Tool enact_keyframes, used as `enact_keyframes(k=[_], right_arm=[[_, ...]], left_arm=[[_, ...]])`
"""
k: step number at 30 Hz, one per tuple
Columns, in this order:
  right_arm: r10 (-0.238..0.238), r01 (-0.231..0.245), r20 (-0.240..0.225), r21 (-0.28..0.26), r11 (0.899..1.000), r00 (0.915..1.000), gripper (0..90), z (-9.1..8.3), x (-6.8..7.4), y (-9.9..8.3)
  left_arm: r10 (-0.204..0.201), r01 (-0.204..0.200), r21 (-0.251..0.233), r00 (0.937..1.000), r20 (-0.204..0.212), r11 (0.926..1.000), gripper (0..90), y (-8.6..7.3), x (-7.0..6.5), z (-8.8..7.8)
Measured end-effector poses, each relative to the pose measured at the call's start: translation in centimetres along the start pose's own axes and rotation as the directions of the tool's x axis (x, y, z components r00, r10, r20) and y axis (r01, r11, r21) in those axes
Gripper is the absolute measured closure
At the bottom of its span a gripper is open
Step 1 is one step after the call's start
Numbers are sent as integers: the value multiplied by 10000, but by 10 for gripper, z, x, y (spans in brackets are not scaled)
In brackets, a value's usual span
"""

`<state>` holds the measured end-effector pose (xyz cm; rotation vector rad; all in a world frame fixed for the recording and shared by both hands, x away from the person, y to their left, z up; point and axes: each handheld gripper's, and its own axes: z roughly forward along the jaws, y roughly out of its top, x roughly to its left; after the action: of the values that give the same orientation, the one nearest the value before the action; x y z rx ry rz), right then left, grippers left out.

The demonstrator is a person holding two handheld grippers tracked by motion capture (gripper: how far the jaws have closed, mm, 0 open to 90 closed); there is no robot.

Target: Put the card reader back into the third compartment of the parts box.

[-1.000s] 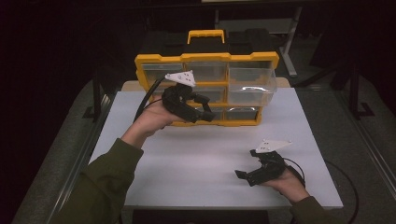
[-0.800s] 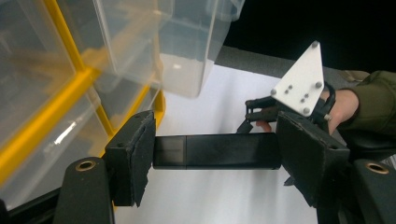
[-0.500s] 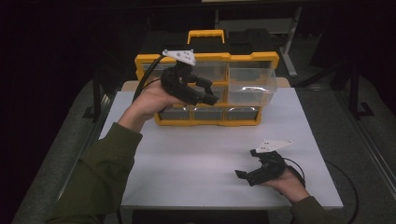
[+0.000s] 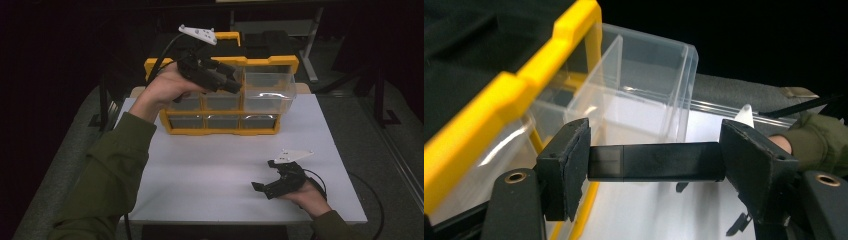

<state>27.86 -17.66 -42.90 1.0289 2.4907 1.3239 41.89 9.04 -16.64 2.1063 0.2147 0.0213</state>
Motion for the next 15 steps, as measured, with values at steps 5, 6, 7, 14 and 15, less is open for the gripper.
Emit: enact_keyframes(k=[5, 6, 7, 14, 15], right_arm=[[-2, 2, -23, -14, 10000, 10000, 0, 0, 0, 0], [-16, 16, -27, -19, 10000, 10000, 0, 0, 0, 0], [-24, 24, -33, -26, 10000, 10000, 0, 0, 0, 0], [-71, 71, -51, -27, 10000, 10000, 0, 0, 0, 0], [-72, 72, -64, -33, 10000, 10000, 0, 0, 0, 0]], left_arm=[[39, -39, -10, 10000, 74, 10000, 300, 13, 3, 4], [68, -68, 21, 9999, 79, 10000, 300, 16, 4, 6], [89, -89, 29, 9999, 78, 10000, 300, 18, 4, 8], [142, -144, 173, 9998, 110, 9997, 300, 32, 6, 29], [145, -147, 195, 9998, 136, 9997, 300, 33, 7, 32]])
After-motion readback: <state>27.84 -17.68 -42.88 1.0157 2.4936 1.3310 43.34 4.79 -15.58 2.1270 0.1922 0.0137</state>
